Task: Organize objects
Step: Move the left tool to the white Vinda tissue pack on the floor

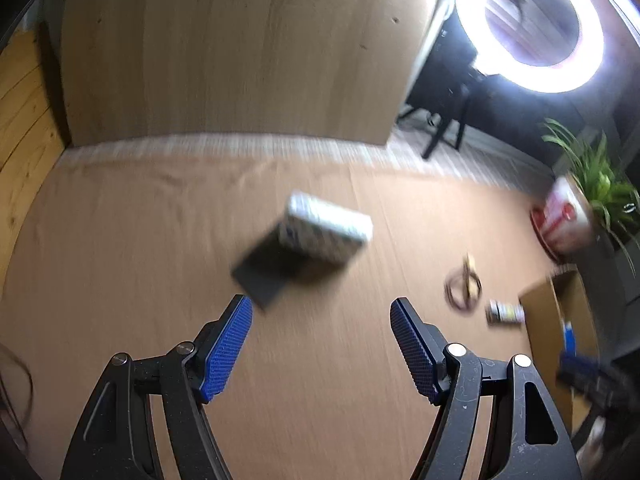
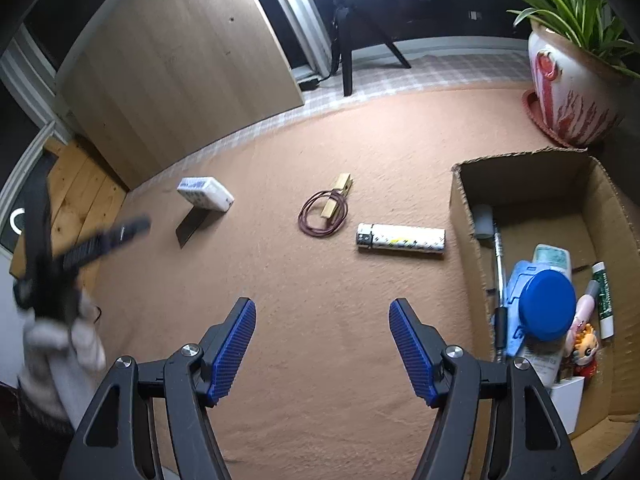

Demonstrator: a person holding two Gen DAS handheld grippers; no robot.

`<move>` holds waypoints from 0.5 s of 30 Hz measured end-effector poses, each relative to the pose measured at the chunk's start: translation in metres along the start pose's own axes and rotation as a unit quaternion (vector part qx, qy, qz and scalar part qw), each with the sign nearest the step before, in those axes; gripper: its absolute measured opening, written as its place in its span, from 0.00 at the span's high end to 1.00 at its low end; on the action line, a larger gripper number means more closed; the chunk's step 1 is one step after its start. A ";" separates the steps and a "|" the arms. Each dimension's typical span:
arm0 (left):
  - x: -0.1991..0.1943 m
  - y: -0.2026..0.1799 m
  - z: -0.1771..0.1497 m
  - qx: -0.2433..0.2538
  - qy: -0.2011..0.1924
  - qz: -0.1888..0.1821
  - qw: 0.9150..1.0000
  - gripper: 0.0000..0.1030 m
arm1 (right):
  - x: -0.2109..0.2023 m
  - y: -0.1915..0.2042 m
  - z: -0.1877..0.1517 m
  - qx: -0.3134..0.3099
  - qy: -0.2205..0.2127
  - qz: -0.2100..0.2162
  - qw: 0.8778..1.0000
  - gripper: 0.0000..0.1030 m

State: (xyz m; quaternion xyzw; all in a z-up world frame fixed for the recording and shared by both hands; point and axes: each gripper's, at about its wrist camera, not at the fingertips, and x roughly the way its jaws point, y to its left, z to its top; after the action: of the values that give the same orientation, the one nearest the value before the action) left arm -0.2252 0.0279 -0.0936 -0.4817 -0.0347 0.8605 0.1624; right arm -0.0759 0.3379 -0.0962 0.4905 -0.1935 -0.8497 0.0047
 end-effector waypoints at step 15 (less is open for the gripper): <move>0.073 0.041 0.076 -0.062 0.040 -0.018 0.997 0.27 | 0.023 0.010 0.038 0.060 -0.011 0.078 0.995 0.36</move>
State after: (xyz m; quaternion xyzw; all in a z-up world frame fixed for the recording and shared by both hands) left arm -0.3342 0.0195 -0.1217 -0.5239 -0.0905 0.8337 0.1494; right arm -0.1217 0.3369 -0.0954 0.4640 -0.2814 -0.8391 0.0391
